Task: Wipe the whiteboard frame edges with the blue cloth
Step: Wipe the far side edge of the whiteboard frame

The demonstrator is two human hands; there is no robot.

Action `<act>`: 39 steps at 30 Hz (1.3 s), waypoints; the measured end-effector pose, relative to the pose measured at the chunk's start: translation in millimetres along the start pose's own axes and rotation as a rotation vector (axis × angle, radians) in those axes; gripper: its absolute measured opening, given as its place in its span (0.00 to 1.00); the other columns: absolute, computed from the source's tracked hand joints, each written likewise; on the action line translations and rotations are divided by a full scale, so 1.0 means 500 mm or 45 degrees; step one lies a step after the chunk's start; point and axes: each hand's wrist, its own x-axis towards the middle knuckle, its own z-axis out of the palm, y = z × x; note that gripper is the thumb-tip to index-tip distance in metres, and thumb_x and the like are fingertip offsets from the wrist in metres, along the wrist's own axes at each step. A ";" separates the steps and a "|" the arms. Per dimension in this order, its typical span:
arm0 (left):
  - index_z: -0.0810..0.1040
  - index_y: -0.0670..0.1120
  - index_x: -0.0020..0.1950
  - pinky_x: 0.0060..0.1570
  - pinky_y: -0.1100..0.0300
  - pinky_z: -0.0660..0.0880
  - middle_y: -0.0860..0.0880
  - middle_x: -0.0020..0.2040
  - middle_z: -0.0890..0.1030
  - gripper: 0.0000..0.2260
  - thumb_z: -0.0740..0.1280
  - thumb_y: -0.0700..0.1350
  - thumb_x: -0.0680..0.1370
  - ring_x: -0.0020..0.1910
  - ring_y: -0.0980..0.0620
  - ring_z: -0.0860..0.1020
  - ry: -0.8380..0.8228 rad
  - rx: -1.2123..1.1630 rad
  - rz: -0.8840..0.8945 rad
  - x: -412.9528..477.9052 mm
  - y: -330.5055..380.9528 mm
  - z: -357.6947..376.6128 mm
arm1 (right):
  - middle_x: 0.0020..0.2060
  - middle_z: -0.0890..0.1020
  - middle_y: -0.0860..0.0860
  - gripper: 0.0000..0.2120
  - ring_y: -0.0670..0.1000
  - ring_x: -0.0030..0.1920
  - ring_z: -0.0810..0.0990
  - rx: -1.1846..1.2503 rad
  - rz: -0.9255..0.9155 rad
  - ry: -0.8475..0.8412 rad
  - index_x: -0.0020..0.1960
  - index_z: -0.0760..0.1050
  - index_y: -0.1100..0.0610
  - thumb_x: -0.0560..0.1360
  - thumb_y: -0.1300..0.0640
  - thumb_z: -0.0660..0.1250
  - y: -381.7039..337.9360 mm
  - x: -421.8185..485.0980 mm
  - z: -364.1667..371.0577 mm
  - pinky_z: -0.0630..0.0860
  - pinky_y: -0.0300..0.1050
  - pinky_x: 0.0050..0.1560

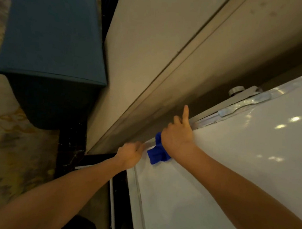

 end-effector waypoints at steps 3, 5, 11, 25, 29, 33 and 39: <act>0.77 0.48 0.60 0.64 0.46 0.71 0.43 0.59 0.79 0.15 0.59 0.55 0.81 0.57 0.47 0.76 -0.093 -0.134 0.021 0.026 0.007 0.012 | 0.58 0.81 0.54 0.11 0.62 0.69 0.67 0.094 -0.054 0.007 0.52 0.79 0.50 0.75 0.45 0.65 -0.029 -0.005 -0.015 0.32 0.74 0.67; 0.75 0.50 0.57 0.65 0.45 0.71 0.43 0.57 0.78 0.07 0.61 0.49 0.82 0.55 0.47 0.75 -0.123 -0.117 0.074 0.048 -0.005 0.011 | 0.61 0.80 0.54 0.13 0.62 0.71 0.65 0.198 -0.074 0.012 0.55 0.79 0.51 0.76 0.46 0.63 -0.038 0.002 -0.021 0.35 0.73 0.70; 0.80 0.48 0.48 0.41 0.60 0.75 0.45 0.48 0.82 0.26 0.66 0.70 0.68 0.46 0.49 0.81 -0.108 -0.338 -0.160 0.051 -0.023 0.001 | 0.51 0.82 0.54 0.13 0.62 0.62 0.70 0.246 0.164 0.261 0.49 0.80 0.52 0.69 0.46 0.71 0.059 -0.049 0.010 0.46 0.73 0.69; 0.76 0.50 0.37 0.40 0.58 0.74 0.48 0.37 0.78 0.26 0.63 0.74 0.67 0.37 0.52 0.78 -0.070 -0.152 -0.052 0.012 -0.046 -0.081 | 0.59 0.79 0.54 0.19 0.62 0.63 0.69 0.606 0.554 0.438 0.54 0.80 0.50 0.65 0.48 0.76 0.062 -0.097 -0.014 0.54 0.67 0.70; 0.76 0.47 0.40 0.43 0.56 0.75 0.46 0.40 0.79 0.27 0.64 0.72 0.69 0.40 0.50 0.79 -0.112 -0.170 -0.058 -0.011 -0.042 -0.091 | 0.64 0.72 0.56 0.29 0.62 0.64 0.66 0.814 0.615 0.430 0.61 0.75 0.53 0.62 0.50 0.78 -0.015 -0.120 -0.028 0.64 0.60 0.63; 0.80 0.50 0.50 0.47 0.56 0.74 0.48 0.49 0.82 0.23 0.62 0.68 0.73 0.45 0.52 0.79 -0.218 -0.117 -0.038 -0.008 -0.004 -0.105 | 0.56 0.78 0.55 0.18 0.60 0.57 0.73 0.871 0.467 0.425 0.53 0.78 0.54 0.65 0.52 0.75 -0.093 -0.105 -0.060 0.71 0.55 0.55; 0.78 0.54 0.45 0.41 0.60 0.73 0.50 0.43 0.79 0.19 0.60 0.68 0.75 0.43 0.53 0.78 -0.368 -0.173 0.144 0.000 0.182 -0.101 | 0.49 0.80 0.56 0.17 0.57 0.45 0.79 1.019 1.331 0.682 0.56 0.78 0.57 0.69 0.60 0.75 0.101 -0.235 0.014 0.79 0.51 0.45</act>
